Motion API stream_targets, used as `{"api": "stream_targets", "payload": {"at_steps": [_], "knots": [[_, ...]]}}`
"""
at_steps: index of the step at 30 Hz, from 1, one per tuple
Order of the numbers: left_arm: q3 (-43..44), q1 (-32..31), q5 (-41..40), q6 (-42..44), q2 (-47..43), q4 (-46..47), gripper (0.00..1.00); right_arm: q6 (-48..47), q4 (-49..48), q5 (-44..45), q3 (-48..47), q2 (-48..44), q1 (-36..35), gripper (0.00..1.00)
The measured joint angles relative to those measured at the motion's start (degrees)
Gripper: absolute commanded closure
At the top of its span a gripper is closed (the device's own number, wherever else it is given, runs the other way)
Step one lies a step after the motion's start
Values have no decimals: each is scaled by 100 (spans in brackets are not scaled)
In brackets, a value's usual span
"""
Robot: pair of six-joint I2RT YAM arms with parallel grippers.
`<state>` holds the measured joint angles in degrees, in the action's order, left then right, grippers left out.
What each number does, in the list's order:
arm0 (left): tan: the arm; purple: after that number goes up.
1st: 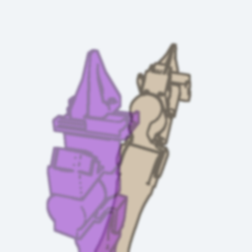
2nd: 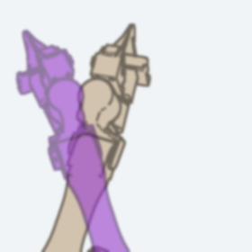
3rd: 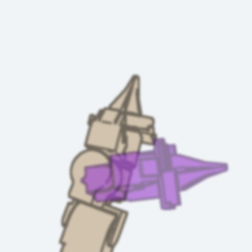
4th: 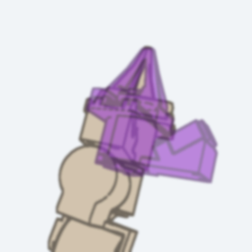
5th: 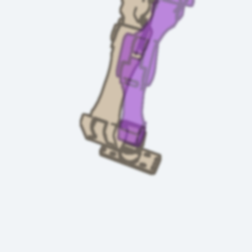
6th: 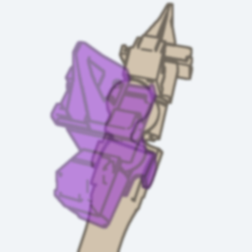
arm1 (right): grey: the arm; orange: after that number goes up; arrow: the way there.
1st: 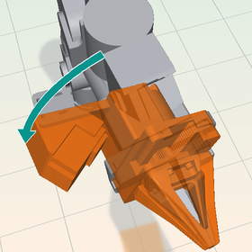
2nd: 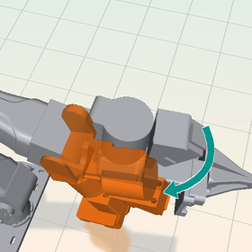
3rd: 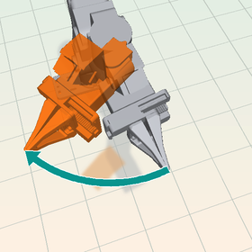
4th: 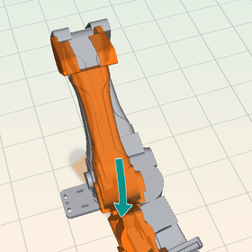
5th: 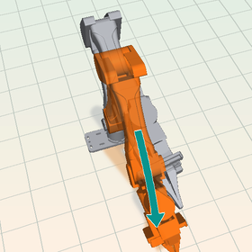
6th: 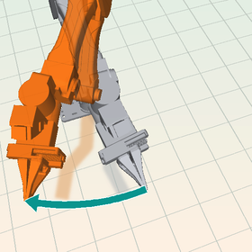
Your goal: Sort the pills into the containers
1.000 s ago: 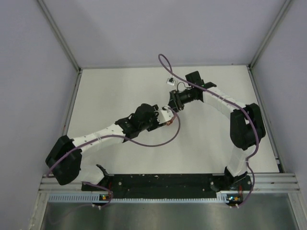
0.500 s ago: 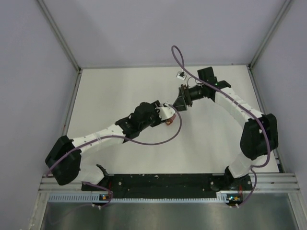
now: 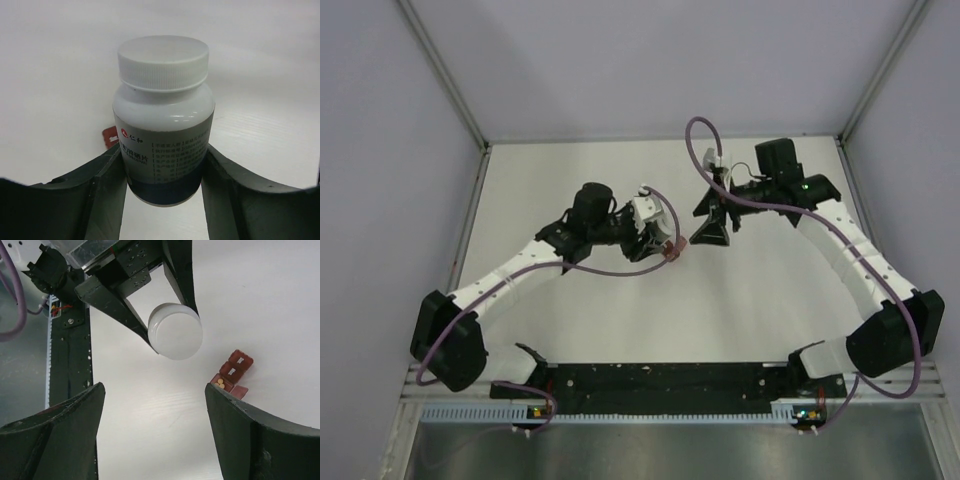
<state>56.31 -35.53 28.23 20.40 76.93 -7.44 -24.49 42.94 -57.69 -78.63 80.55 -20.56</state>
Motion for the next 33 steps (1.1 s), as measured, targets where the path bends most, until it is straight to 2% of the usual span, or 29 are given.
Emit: {"api": "stream_targets", "payload": {"at_steps": [6, 12, 26, 33], "knots": [[289, 68, 1475, -125, 90, -461, 100, -546, 94, 315, 0, -138, -433, 19], [459, 66, 2299, -76, 319, -931, 100, -824, 127, 457, 0, -138, -645, 22], [577, 63, 2726, -28, 424, -1303, 100, -1003, 131, 396, 0, -133, -852, 38], [584, 66, 2741, -15, 424, -1327, 100, -997, 199, 258, 0, -114, -905, 57]]}}
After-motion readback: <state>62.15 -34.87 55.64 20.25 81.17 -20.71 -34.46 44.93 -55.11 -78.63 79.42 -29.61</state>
